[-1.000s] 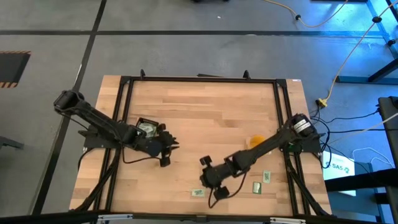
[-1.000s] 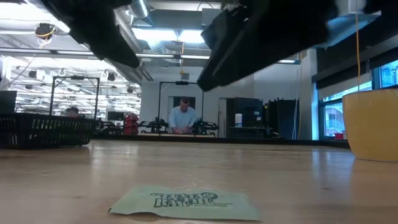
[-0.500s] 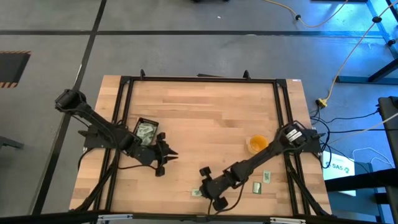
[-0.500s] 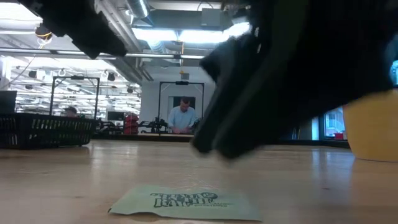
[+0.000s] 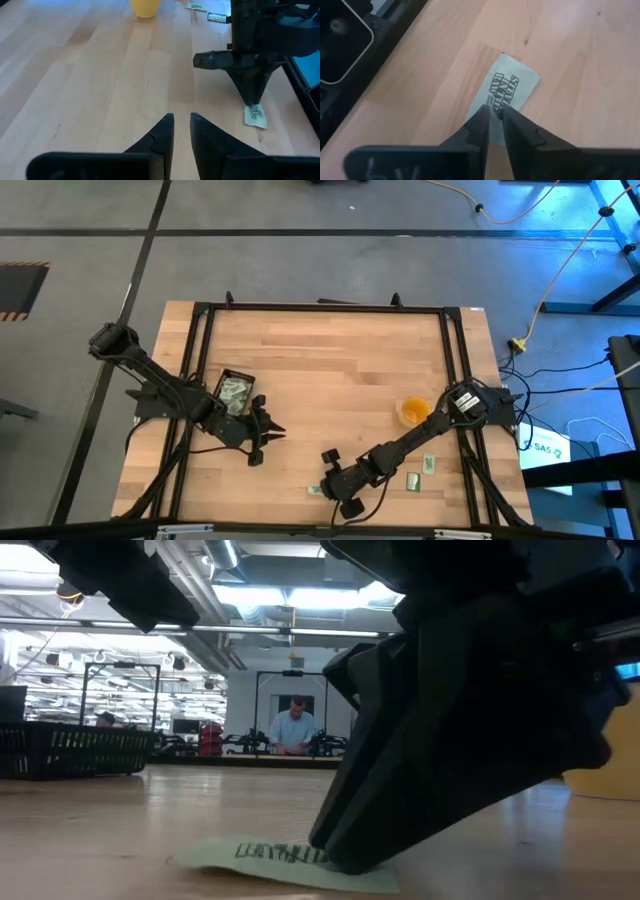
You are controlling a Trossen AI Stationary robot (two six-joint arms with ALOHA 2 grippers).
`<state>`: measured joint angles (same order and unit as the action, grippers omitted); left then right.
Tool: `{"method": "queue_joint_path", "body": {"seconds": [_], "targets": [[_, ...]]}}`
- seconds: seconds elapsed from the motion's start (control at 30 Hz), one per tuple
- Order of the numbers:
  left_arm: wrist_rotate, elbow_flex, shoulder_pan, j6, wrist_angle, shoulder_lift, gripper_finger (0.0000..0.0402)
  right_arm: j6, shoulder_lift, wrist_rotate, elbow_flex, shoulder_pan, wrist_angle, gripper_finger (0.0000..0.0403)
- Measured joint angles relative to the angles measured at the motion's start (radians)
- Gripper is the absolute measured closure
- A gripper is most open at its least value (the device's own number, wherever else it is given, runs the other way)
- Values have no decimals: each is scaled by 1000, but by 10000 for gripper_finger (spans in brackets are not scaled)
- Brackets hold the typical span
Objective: Pick and place Stevia / Truvia into bins
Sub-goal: Put the stevia packet into the black bin
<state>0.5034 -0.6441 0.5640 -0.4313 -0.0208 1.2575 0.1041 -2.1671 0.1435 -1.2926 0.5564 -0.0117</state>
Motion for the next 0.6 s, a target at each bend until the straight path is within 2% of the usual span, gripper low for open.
{"method": "queue_joint_path", "body": {"seconds": [0.27, 0.5, 0.6], "targets": [[0, 0, 0, 62, -3, 0, 348, -25, -8, 10, -48, -1, -19, 398], [-3, 0, 0, 107, -5, 0, 346, -2, -5, -1, -167, -20, -116, 400], [-22, 0, 0, 169, -5, 0, 349, -5, 15, -45, -211, -37, -163, 401]]}}
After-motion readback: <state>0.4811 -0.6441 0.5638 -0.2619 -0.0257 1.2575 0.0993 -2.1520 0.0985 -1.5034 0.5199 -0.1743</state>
